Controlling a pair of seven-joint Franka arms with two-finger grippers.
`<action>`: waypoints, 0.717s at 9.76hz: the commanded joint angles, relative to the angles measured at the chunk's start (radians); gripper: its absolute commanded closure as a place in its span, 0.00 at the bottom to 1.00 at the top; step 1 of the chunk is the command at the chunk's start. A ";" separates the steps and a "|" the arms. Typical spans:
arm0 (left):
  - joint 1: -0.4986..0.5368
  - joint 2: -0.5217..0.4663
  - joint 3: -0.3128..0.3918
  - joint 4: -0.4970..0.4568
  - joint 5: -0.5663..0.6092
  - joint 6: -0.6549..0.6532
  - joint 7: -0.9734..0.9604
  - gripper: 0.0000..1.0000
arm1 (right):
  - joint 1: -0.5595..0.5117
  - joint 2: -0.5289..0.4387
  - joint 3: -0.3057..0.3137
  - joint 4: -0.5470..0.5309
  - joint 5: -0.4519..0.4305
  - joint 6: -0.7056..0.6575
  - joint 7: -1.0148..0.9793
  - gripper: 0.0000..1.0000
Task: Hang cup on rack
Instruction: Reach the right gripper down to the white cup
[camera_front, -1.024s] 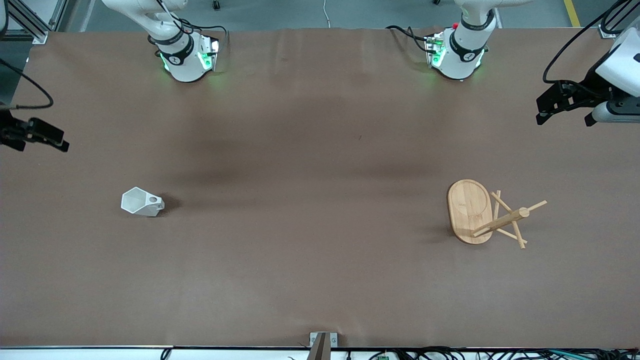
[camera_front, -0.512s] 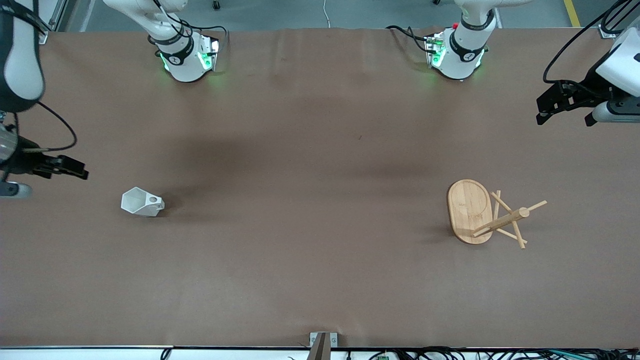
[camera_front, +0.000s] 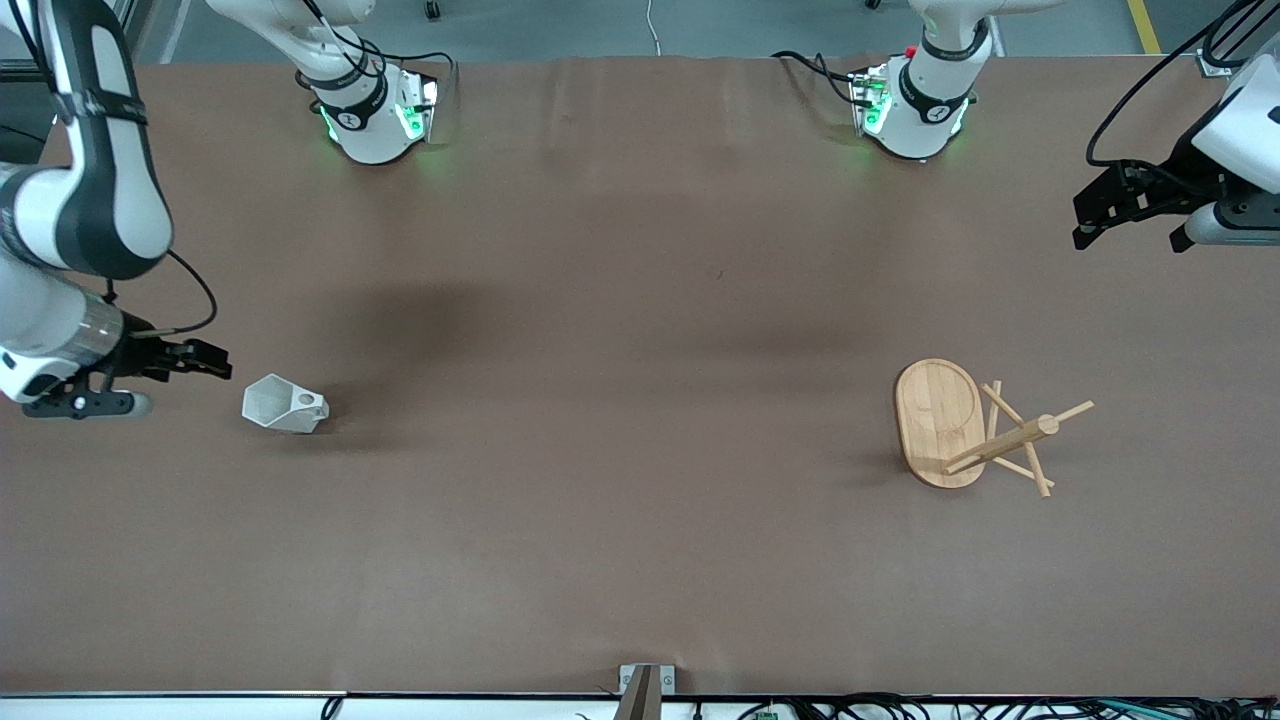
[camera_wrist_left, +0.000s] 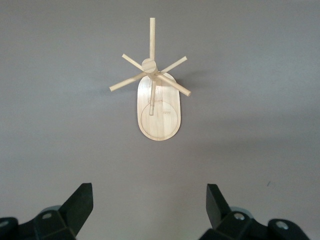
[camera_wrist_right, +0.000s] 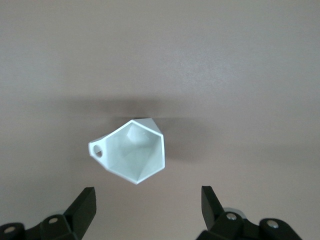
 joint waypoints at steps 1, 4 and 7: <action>0.000 0.007 -0.003 -0.011 0.014 -0.021 -0.010 0.00 | -0.019 0.045 0.009 -0.044 0.019 0.080 -0.066 0.11; 0.000 0.005 -0.003 -0.011 0.014 -0.023 -0.010 0.00 | -0.019 0.082 0.010 -0.108 0.053 0.184 -0.093 0.17; 0.000 0.007 -0.003 -0.013 0.014 -0.023 -0.010 0.00 | -0.019 0.118 0.010 -0.116 0.059 0.237 -0.095 0.28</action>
